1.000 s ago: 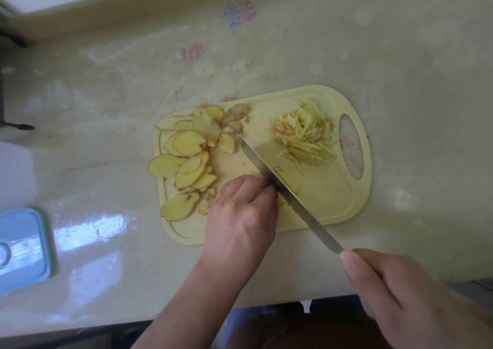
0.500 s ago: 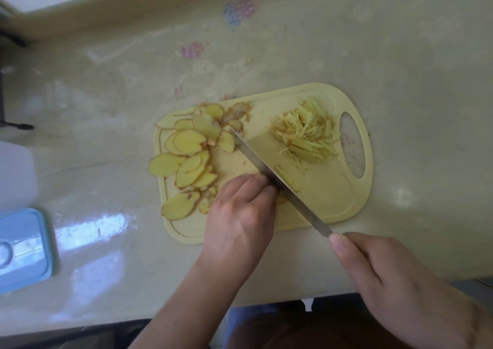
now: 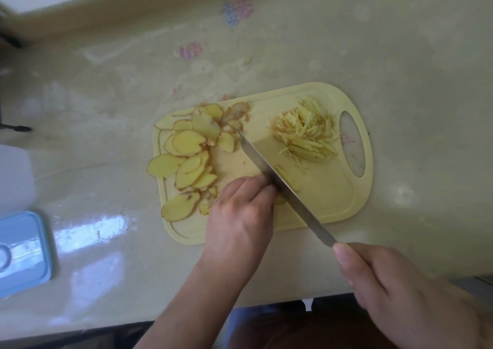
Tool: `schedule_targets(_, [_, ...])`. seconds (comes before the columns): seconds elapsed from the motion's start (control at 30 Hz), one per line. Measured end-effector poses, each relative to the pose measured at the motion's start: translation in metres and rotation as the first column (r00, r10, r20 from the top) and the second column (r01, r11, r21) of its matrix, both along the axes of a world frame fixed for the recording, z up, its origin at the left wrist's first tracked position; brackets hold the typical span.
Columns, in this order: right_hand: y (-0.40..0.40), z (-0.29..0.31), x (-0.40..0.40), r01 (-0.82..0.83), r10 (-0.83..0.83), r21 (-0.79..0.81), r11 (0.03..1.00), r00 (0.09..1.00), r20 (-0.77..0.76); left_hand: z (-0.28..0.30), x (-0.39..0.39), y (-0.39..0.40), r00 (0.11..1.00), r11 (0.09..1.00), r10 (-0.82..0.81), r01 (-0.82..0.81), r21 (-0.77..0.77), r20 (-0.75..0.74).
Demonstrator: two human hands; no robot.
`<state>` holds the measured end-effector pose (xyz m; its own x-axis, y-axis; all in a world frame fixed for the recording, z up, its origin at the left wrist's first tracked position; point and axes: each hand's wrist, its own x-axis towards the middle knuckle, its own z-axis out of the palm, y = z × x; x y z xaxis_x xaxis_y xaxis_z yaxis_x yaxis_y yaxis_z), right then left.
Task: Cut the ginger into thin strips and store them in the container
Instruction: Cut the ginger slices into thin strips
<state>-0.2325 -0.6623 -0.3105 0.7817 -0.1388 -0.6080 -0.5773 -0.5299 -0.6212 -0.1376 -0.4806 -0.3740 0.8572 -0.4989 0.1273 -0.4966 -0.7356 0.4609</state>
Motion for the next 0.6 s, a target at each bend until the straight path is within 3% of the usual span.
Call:
schedule_targets(0.1, [-0.003,-0.008,0.010,-0.070,0.069,0.024,0.997,0.996,0.052,0.000,-0.001,-0.001,1.000,1.000,-0.003,0.004,-0.009,0.017])
schedule_targets(0.27, [-0.012,-0.004,0.007,-0.072,0.072,0.057,0.996,0.997,-0.007,-0.002,-0.003,-0.001,1.000,1.000,0.011,-0.011,-0.016,0.021])
schedule_targets(0.47, [-0.007,0.015,0.000,-0.100,0.099,-0.005,0.995,0.990,-0.098,0.000,-0.003,-0.001,0.999,0.999,0.040,-0.040,-0.021,0.004])
schedule_targets(0.6, [-0.003,0.023,-0.005,-0.039,0.037,-0.039,0.998,0.999,-0.036,0.001,0.000,-0.001,0.999,1.000,0.031,-0.031,-0.001,-0.010])
